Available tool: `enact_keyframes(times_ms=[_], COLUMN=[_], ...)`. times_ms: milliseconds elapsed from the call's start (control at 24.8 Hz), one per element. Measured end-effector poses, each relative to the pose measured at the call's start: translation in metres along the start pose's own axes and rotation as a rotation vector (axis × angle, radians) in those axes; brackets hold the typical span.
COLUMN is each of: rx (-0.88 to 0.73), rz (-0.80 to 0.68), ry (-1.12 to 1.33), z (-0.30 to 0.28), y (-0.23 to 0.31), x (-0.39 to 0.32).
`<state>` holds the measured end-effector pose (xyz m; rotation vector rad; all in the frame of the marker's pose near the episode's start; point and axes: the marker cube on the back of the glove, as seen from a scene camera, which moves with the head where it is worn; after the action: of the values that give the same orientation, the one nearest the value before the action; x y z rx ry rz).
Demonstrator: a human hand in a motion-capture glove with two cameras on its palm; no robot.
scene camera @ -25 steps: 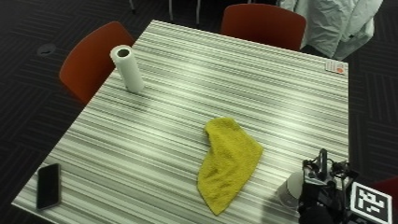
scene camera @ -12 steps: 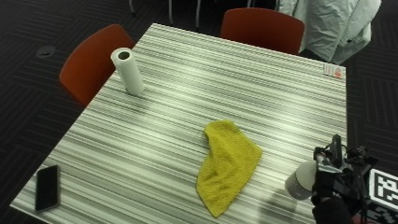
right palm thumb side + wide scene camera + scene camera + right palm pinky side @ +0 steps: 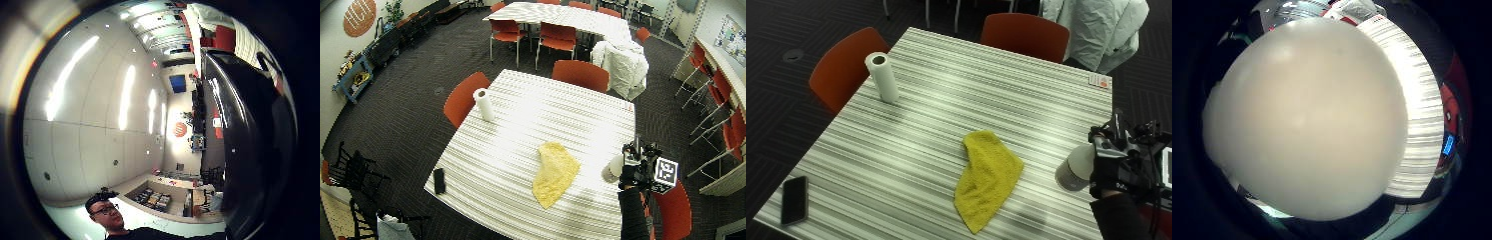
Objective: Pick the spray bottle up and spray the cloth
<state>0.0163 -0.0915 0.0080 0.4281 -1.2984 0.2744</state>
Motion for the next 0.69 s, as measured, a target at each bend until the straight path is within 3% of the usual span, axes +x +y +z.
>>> enact_keyframes(times_ms=[242,685], rx=[-0.068,-0.337], rz=[0.008,0.053], ry=[-0.001,-0.062], z=[0.025,0.121], y=[0.002,0.035], x=[-0.005,-0.033])
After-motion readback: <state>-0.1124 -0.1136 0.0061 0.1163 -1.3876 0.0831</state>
